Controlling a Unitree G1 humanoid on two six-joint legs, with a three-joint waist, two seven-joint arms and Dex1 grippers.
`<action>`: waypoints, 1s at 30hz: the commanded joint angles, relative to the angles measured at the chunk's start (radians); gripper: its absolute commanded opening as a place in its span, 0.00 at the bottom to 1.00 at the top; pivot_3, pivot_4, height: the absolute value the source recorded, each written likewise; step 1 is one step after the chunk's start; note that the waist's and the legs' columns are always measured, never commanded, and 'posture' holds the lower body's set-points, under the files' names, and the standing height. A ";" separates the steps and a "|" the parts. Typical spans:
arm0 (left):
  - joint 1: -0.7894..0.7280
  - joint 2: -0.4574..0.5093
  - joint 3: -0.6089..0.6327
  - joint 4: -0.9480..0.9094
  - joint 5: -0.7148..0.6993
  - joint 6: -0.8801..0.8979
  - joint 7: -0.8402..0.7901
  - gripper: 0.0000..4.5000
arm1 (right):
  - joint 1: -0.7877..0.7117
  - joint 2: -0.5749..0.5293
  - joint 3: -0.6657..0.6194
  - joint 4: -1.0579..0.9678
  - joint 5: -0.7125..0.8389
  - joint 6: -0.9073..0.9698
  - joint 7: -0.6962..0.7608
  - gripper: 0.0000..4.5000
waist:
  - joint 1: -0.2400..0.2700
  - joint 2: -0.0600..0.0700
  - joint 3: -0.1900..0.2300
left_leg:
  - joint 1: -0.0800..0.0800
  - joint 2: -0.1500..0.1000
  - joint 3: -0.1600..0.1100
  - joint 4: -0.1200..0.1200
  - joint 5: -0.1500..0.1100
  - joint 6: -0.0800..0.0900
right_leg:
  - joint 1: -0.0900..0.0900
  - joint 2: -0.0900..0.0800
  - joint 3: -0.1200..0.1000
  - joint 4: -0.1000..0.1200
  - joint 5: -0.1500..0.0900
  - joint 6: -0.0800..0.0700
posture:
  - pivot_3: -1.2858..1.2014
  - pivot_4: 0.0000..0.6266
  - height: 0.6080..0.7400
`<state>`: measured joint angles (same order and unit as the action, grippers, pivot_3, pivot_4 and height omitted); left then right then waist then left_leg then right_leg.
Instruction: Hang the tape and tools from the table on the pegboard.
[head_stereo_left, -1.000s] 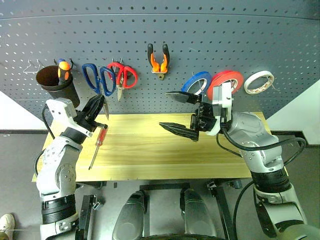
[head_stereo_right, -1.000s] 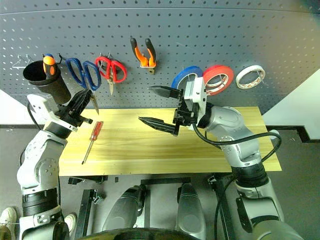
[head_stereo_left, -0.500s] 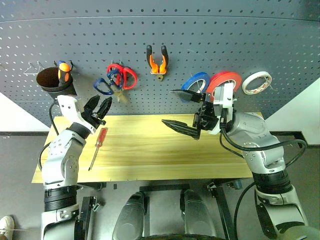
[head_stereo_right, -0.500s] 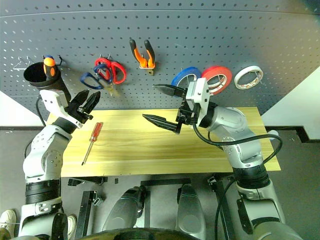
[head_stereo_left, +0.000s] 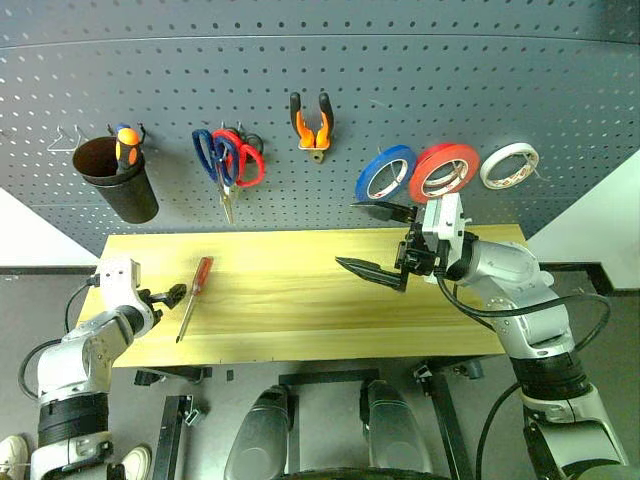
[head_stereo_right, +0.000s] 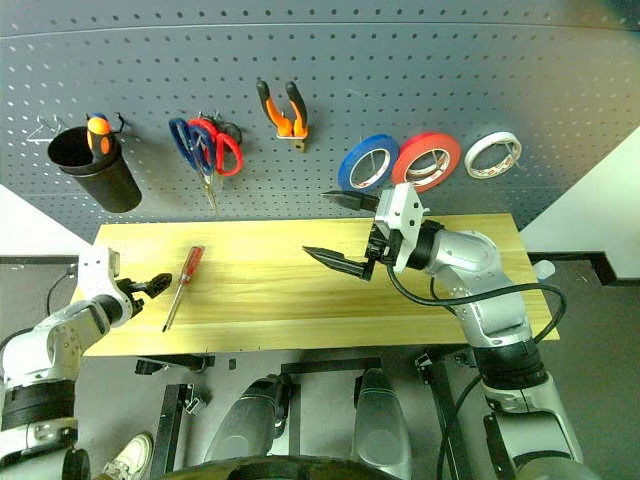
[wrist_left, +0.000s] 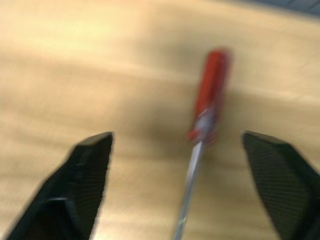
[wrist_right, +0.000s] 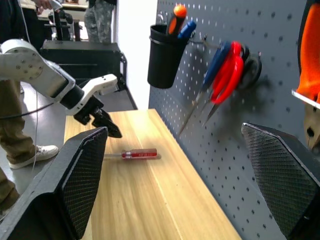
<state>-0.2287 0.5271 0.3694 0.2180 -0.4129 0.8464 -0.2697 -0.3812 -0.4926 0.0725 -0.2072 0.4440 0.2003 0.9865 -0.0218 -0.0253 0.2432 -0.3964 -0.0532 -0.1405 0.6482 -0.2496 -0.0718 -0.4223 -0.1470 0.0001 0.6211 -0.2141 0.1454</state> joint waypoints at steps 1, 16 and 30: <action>-0.112 0.048 -0.012 0.180 0.044 -0.001 -0.004 0.99 | 0.010 -0.004 -0.008 -0.038 0.009 -0.012 0.004 1.00 | 0.004 0.000 0.000 | 0.000 0.000 0.000 0.000 0.000 0.000 | 0.000 0.000 0.000 0.000 0.000 0.000 | 0.51 0.26 0.92; -0.441 0.064 -0.239 0.758 0.256 -0.297 -0.224 0.99 | 0.083 -0.020 -0.026 -0.114 0.013 0.019 -0.040 1.00 | 0.000 -0.001 -0.001 | 0.001 0.000 0.000 -0.001 0.000 0.000 | 0.000 0.000 0.000 0.000 0.000 0.000 | 0.49 0.27 0.92; -0.512 0.048 -0.288 0.903 0.339 -0.415 -0.284 0.99 | 0.096 -0.033 -0.031 -0.123 0.017 0.028 -0.050 1.00 | -0.002 -0.001 -0.003 | 0.005 0.000 0.001 0.000 0.000 0.000 | 0.004 -0.001 0.000 0.001 0.000 0.000 | 0.48 0.27 0.92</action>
<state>-0.7431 0.5641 0.0763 1.1033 -0.0854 0.4340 -0.5467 -0.2884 -0.5188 0.0677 -0.2800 0.4455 0.2338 0.9382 -0.0239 -0.0259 0.2404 -0.3914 -0.0534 -0.1398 0.6478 -0.2495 -0.0719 -0.4178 -0.1477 0.0001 0.6225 -0.2142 0.1459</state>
